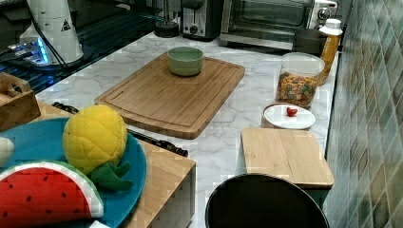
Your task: Open the drawer.
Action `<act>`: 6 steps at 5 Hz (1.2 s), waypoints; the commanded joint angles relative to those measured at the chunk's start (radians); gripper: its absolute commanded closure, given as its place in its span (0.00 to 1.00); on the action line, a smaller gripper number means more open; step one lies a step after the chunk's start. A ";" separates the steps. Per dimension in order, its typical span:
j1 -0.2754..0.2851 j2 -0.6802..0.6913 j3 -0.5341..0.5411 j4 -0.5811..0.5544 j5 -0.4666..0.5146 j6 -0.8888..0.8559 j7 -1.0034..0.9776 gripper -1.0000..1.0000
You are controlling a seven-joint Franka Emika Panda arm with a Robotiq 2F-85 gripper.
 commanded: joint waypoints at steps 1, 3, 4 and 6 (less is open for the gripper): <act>-0.105 0.017 -0.111 0.020 -0.066 -0.018 -0.311 0.00; -0.136 0.000 -0.161 -0.090 -0.139 0.108 -0.422 0.00; -0.159 -0.004 -0.164 -0.126 -0.176 0.138 -0.464 0.00; -0.161 0.008 -0.188 -0.189 -0.188 0.223 -0.543 0.00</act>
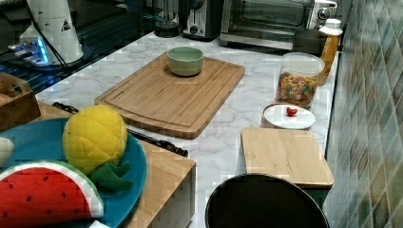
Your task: Open the drawer.
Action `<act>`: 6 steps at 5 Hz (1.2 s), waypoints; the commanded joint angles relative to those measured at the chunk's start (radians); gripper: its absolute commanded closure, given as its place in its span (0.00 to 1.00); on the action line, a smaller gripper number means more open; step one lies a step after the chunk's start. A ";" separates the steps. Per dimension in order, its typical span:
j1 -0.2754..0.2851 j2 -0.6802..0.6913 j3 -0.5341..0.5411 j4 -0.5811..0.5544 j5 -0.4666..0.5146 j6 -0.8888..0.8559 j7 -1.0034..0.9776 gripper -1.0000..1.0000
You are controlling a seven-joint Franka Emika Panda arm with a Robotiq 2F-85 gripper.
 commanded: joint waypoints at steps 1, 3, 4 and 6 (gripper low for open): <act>-0.014 -0.023 0.004 -0.101 -0.094 0.067 -0.117 0.00; -0.071 0.008 -0.033 -0.127 -0.143 0.181 -0.212 0.00; -0.084 0.022 -0.049 -0.146 -0.122 0.230 -0.235 0.00; -0.117 0.086 -0.055 -0.168 -0.009 0.315 -0.314 0.00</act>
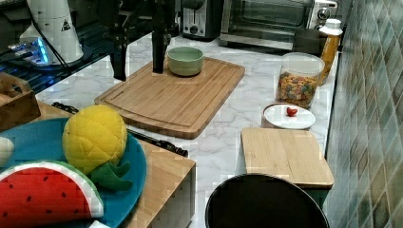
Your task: Open the drawer.
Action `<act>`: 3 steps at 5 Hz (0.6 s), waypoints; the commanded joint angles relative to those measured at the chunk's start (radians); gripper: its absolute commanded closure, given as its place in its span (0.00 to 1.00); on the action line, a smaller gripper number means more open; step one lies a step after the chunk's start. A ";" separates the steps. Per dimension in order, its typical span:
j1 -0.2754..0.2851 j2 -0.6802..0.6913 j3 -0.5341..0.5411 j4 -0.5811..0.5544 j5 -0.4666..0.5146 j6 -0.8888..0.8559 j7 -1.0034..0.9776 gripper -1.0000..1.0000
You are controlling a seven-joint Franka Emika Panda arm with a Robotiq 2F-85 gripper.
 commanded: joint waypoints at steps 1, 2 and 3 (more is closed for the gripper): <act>-0.091 0.038 -0.034 -0.056 0.155 0.049 -0.123 0.00; -0.094 0.038 -0.034 -0.098 0.174 0.094 -0.124 0.00; -0.093 0.037 -0.030 -0.128 0.211 0.121 -0.149 0.00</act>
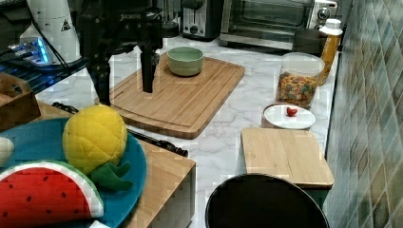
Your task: Open the drawer.
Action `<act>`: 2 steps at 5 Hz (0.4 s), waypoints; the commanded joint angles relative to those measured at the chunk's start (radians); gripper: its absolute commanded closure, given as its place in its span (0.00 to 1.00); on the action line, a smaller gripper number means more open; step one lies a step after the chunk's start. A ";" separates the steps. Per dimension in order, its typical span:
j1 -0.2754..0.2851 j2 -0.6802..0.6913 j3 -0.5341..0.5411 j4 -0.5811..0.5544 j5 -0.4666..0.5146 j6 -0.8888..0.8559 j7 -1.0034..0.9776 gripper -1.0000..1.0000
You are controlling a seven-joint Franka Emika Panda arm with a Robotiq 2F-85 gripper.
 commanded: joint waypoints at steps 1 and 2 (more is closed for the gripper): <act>-0.031 -0.038 0.010 -0.145 0.121 0.101 -0.034 0.00; -0.014 -0.037 0.002 -0.150 0.077 0.108 0.000 0.00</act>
